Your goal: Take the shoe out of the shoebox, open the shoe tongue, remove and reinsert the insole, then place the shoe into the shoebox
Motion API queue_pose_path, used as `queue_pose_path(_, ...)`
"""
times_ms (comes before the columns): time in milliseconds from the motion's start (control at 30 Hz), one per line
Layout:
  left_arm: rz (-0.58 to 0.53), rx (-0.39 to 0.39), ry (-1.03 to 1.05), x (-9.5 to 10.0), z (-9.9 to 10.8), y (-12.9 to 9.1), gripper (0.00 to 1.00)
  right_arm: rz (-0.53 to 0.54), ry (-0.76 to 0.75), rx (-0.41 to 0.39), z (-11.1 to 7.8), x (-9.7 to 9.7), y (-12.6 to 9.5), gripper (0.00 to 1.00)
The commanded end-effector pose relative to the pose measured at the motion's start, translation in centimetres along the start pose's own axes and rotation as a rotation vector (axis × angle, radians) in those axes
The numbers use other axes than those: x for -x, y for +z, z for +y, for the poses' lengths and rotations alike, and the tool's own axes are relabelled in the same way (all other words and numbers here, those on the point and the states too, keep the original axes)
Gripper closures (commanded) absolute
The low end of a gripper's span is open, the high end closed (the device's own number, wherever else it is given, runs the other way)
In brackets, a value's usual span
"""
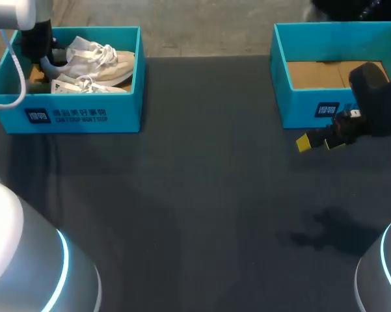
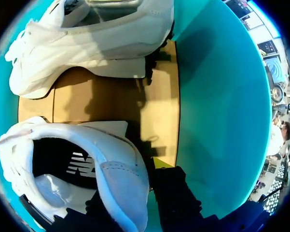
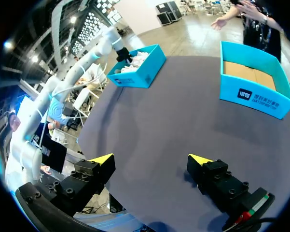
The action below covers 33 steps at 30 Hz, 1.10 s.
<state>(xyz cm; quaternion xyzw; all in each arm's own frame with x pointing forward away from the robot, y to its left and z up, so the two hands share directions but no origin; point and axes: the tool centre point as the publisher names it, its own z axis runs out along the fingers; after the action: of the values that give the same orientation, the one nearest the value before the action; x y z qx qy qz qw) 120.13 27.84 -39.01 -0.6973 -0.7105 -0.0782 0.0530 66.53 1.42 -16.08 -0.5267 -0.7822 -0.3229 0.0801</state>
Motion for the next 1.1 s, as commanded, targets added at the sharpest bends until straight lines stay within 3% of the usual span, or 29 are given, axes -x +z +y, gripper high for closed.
queue_pose_path(33,0.015,-0.037,0.007,0.4,1.0,0.9,1.0,-0.001,0.002,-0.001,0.0,0.0,0.2,0.0)
queue_pose_path(267,0.021,-0.051,0.005,0.2,0.6,1.2,1.0,-0.001,0.002,-0.001,0.0,0.0,0.2,0.0)
queue_pose_path(333,0.02,-0.05,0.002,0.1,0.4,1.0,0.57,-0.001,0.002,-0.001,0.0,0.0,0.2,0.0)
queue_pose_path(400,0.018,-0.048,0.002,-0.1,0.2,0.7,0.01,-0.001,0.002,-0.001,0.0,0.0,0.2,0.0)
queue_pose_path(1100,-0.06,-0.024,-0.038,-1.7,-0.5,-4.4,0.0,-0.001,0.002,-0.001,0.0,0.0,0.2,0.0)
